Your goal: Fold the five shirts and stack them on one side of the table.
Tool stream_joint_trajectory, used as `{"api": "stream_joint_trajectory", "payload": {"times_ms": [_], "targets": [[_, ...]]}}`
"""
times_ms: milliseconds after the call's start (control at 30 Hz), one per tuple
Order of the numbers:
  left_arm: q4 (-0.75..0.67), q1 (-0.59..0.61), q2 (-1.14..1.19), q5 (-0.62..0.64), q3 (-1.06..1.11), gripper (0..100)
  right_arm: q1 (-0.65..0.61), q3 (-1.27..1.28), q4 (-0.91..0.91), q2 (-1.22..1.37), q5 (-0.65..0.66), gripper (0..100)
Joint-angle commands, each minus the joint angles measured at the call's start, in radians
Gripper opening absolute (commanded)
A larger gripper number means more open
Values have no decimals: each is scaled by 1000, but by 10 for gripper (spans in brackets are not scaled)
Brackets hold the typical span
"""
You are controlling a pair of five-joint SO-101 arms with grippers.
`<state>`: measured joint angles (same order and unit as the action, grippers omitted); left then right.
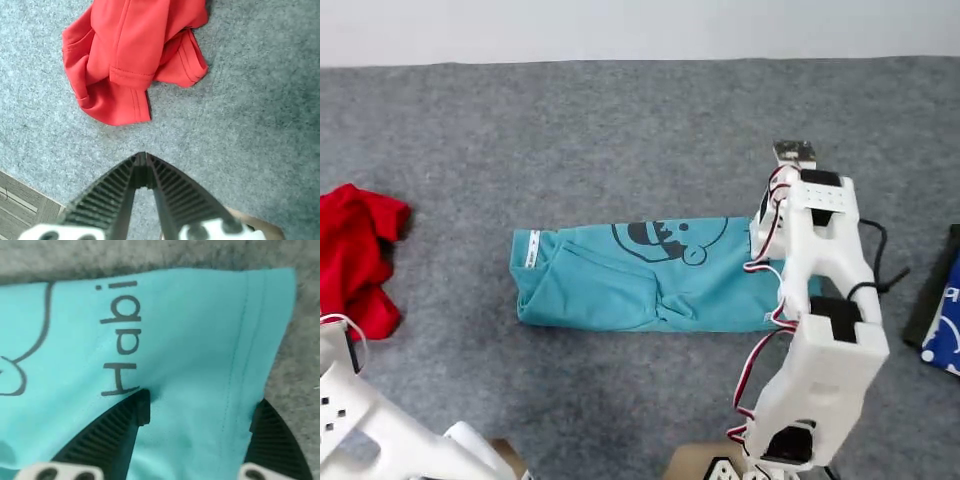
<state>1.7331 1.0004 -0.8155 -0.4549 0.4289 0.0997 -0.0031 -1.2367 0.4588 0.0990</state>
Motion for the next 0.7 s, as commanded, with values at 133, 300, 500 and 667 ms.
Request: {"api": "stream_joint_trajectory", "payload": {"times_ms": [133, 300, 500, 667], "targets": [[18, -5, -14, -5, -5, 4, 41, -87, 5, 56, -14, 322], [18, -5, -11, -5, -5, 4, 41, -87, 4, 65, -12, 291], [18, -5, -11, -5, -5, 4, 44, -91, 5, 51, -12, 61], [18, -5, -15, -5, -5, 4, 76, -94, 5, -1, -6, 9]]}}
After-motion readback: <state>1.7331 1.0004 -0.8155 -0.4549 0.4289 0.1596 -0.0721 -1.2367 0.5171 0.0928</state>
